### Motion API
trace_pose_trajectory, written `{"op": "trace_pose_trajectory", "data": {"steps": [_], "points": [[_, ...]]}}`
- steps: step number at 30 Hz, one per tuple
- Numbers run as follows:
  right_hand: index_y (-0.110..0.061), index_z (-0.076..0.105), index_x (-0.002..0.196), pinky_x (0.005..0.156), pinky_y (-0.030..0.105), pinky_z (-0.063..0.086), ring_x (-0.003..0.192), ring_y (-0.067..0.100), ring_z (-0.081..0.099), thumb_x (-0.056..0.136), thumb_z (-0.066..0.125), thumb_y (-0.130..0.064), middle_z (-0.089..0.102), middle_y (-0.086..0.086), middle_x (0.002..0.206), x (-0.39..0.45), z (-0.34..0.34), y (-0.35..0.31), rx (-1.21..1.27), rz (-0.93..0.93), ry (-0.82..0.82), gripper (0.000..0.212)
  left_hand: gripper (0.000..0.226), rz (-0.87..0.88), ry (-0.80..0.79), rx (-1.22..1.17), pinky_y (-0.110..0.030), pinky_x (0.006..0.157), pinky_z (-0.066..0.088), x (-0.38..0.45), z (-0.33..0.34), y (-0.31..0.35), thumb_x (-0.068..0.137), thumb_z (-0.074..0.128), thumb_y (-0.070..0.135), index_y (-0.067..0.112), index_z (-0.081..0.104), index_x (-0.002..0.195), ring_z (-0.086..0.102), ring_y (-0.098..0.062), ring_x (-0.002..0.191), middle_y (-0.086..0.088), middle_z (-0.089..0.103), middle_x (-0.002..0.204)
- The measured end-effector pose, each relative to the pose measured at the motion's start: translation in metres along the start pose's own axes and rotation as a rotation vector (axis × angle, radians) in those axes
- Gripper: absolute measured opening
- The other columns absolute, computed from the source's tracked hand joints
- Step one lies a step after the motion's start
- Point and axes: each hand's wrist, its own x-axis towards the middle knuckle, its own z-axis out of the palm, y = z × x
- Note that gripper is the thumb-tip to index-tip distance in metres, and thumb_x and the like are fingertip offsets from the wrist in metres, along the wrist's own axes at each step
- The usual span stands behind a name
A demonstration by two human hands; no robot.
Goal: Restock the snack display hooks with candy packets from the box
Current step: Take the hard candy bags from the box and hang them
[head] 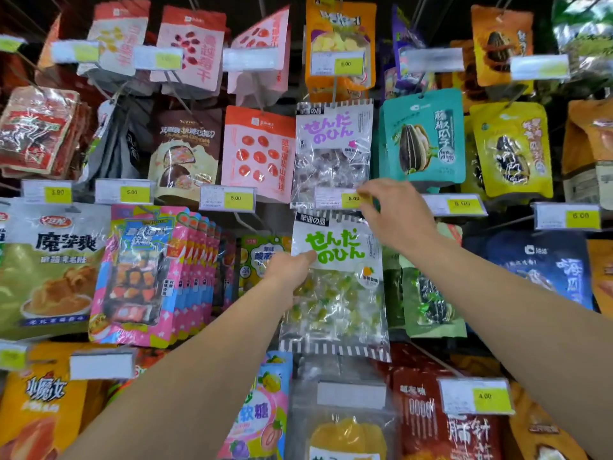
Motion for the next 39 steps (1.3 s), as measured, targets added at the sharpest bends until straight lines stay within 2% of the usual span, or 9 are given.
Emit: {"op": "trace_pose_trajectory", "data": {"steps": [6, 8, 11, 16, 22, 27, 32, 35, 39], "points": [[-0.017, 0.055, 0.127, 0.084, 0.032, 0.039, 0.12, 0.021, 0.042, 0.095, 0.055, -0.023, 0.046, 0.001, 0.13, -0.063, 0.027, -0.008, -0.096, 0.005, -0.097, 0.032, 0.078, 0.068, 0.025, -0.004, -0.043, 0.103, 0.042, -0.007, 0.002, -0.022, 0.087, 0.064, 0.049, 0.001, 0.04, 0.143, 0.05, -0.032, 0.123, -0.011, 0.051, 0.137], [-0.02, 0.05, 0.136, 0.098, 0.036, 0.042, 0.133, 0.022, 0.036, 0.094, 0.056, -0.026, 0.04, 0.0, 0.143, -0.077, 0.04, -0.008, -0.113, -0.005, -0.232, 0.043, 0.055, 0.09, 0.042, 0.041, -0.04, 0.095, 0.048, -0.005, 0.0, -0.028, 0.089, 0.064, 0.039, 0.002, 0.054, 0.128, 0.058, -0.028, 0.109, -0.011, 0.061, 0.118], [-0.024, 0.037, 0.147, 0.116, 0.043, 0.033, 0.146, 0.024, 0.022, 0.093, 0.059, -0.029, 0.024, 0.0, 0.158, -0.085, 0.051, -0.008, -0.123, 0.032, -0.344, 0.059, 0.01, 0.118, -0.005, 0.117, -0.03, 0.063, 0.049, -0.009, -0.005, -0.034, 0.088, 0.067, 0.024, 0.016, 0.063, 0.086, 0.062, -0.019, 0.075, -0.004, 0.066, 0.083], [-0.025, 0.027, 0.153, 0.118, 0.042, 0.027, 0.149, 0.026, 0.012, 0.091, 0.062, -0.029, 0.014, 0.001, 0.162, -0.079, 0.061, -0.01, -0.131, 0.043, -0.39, 0.071, 0.011, 0.124, -0.007, 0.253, -0.042, 0.084, 0.056, -0.003, -0.018, -0.051, 0.08, 0.073, 0.014, 0.015, 0.062, 0.08, 0.067, -0.027, 0.091, -0.004, 0.068, 0.087], [-0.026, 0.021, 0.154, 0.12, 0.042, 0.024, 0.149, 0.026, 0.01, 0.089, 0.065, -0.027, 0.013, 0.0, 0.163, -0.075, 0.076, -0.016, -0.136, 0.055, -0.434, 0.078, 0.009, 0.081, -0.004, 0.296, -0.028, 0.057, 0.054, 0.005, -0.024, -0.053, 0.089, 0.069, 0.023, 0.015, 0.065, 0.086, 0.065, -0.021, 0.074, -0.009, 0.067, 0.093], [-0.027, 0.015, 0.155, 0.121, 0.045, 0.022, 0.149, 0.027, 0.011, 0.088, 0.066, -0.023, 0.014, 0.001, 0.162, -0.076, 0.082, -0.013, -0.166, 0.087, -0.476, 0.085, 0.015, 0.03, -0.084, 0.316, -0.039, 0.074, 0.06, 0.01, -0.016, -0.054, 0.093, 0.062, 0.019, 0.017, 0.065, 0.108, 0.063, -0.024, 0.096, -0.005, 0.064, 0.106], [-0.028, 0.017, 0.155, 0.12, 0.047, 0.023, 0.149, 0.027, 0.011, 0.087, 0.066, -0.023, 0.013, 0.0, 0.163, -0.077, 0.078, -0.011, -0.183, 0.101, -0.502, 0.084, 0.016, 0.066, -0.09, 0.389, -0.047, 0.095, 0.053, 0.013, -0.013, -0.058, 0.094, 0.06, 0.021, 0.016, 0.063, 0.108, 0.061, -0.029, 0.091, -0.013, 0.065, 0.1], [-0.026, 0.02, 0.155, 0.119, 0.048, 0.025, 0.149, 0.028, 0.013, 0.087, 0.065, -0.024, 0.015, 0.001, 0.162, -0.076, 0.073, -0.013, -0.195, 0.125, -0.514, 0.081, 0.025, 0.071, -0.086, 0.415, -0.045, 0.095, 0.051, 0.012, -0.019, -0.055, 0.092, 0.062, 0.026, 0.015, 0.062, 0.114, 0.06, -0.039, 0.111, -0.021, 0.065, 0.117], [-0.025, 0.023, 0.154, 0.118, 0.047, 0.028, 0.148, 0.029, 0.015, 0.088, 0.064, -0.025, 0.016, 0.002, 0.162, -0.076, 0.062, -0.031, -0.198, 0.155, -0.534, 0.078, 0.035, 0.111, -0.104, 0.49, -0.041, 0.097, 0.051, 0.013, -0.041, -0.048, 0.086, 0.07, 0.034, 0.014, 0.061, 0.112, 0.064, -0.027, 0.104, -0.009, 0.066, 0.115]]}}
